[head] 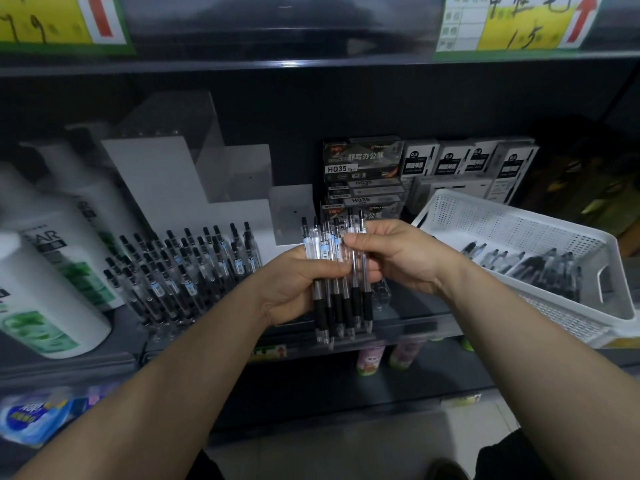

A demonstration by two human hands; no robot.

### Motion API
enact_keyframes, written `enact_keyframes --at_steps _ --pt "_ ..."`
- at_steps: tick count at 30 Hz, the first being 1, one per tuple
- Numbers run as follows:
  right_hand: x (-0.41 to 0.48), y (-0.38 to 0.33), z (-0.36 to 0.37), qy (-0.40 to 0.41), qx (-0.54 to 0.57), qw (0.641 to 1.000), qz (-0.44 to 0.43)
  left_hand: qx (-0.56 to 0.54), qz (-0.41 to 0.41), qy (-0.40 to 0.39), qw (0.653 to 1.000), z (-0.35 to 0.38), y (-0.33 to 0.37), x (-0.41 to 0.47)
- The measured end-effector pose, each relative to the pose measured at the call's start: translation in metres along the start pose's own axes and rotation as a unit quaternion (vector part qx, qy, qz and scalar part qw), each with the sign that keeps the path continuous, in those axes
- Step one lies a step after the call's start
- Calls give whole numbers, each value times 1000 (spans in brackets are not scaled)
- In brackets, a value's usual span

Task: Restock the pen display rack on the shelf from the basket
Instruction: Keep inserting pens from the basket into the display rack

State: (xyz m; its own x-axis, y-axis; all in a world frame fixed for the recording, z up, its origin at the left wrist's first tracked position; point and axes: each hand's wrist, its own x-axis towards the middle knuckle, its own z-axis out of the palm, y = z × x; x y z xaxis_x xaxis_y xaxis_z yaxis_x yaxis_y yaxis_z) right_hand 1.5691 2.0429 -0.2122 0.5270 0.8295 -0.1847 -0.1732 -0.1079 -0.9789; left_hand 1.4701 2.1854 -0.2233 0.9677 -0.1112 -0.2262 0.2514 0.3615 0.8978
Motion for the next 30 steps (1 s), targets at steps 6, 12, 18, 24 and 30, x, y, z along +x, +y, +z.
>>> enact_keyframes --at_steps 6,12,18,24,30 --pt "1 4 0 32 -31 999 -22 18 20 11 1000 0 -4 2" --pt "-2 3 5 80 -89 991 -66 33 72 49 996 3 -7 -1" --pt "-6 -1 18 148 -71 981 -103 73 100 118 985 0 -7 -17" --pt "-8 -15 46 144 -51 982 -110 99 150 197 964 -7 3 -51" --pt "2 -27 86 204 -100 965 -133 43 205 274 939 -37 21 -96"
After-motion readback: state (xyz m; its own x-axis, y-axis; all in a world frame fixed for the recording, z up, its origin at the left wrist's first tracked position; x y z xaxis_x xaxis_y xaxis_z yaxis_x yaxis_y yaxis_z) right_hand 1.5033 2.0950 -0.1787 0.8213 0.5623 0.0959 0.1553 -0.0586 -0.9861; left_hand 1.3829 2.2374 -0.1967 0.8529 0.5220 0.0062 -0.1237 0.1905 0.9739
